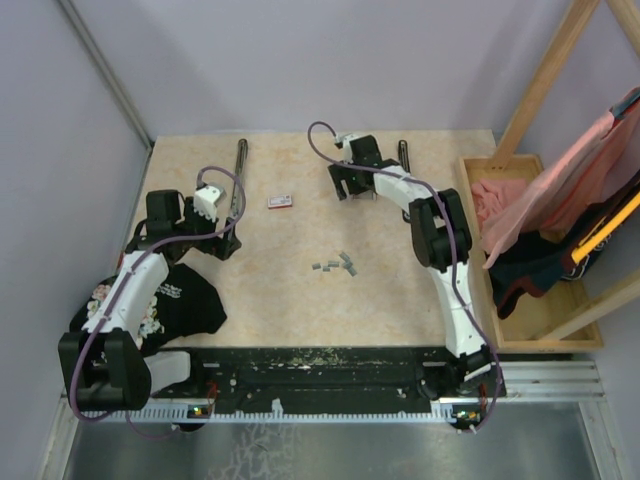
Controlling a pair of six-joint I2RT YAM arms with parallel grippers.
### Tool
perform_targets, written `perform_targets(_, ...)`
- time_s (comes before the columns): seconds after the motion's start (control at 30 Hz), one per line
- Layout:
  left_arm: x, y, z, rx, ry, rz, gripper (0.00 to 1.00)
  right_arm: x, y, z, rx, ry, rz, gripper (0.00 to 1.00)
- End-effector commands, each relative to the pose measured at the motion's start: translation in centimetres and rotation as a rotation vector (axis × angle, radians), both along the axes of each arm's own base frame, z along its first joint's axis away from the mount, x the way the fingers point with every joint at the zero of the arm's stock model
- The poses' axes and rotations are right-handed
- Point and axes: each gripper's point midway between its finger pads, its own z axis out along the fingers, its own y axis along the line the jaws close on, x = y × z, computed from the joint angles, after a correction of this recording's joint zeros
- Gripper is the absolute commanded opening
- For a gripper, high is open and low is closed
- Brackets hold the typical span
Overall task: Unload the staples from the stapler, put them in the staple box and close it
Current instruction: Adjust the staple box at the center of the board.
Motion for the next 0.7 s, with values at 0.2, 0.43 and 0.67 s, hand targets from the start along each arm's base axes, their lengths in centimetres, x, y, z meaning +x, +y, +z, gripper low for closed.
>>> perform_targets(0.2, -0.1, -0.2, 0.6, -0.011, -0.037, -0.028, 1.0, -4.4, 2.6, 1.4, 0.045, 0.033, 0.161, 0.76)
perform_targets(0.43, -0.1, -0.3, 0.8, -0.019, -0.04, -0.033, 1.0, -6.3, 2.7, 2.5, 0.045, 0.013, 0.183, 0.75)
perform_targets(0.67, -0.2, -0.2, 0.7, -0.022, -0.037, -0.03, 1.0, -4.3, 2.7, 5.6, 0.036, -0.069, 0.176, 0.79)
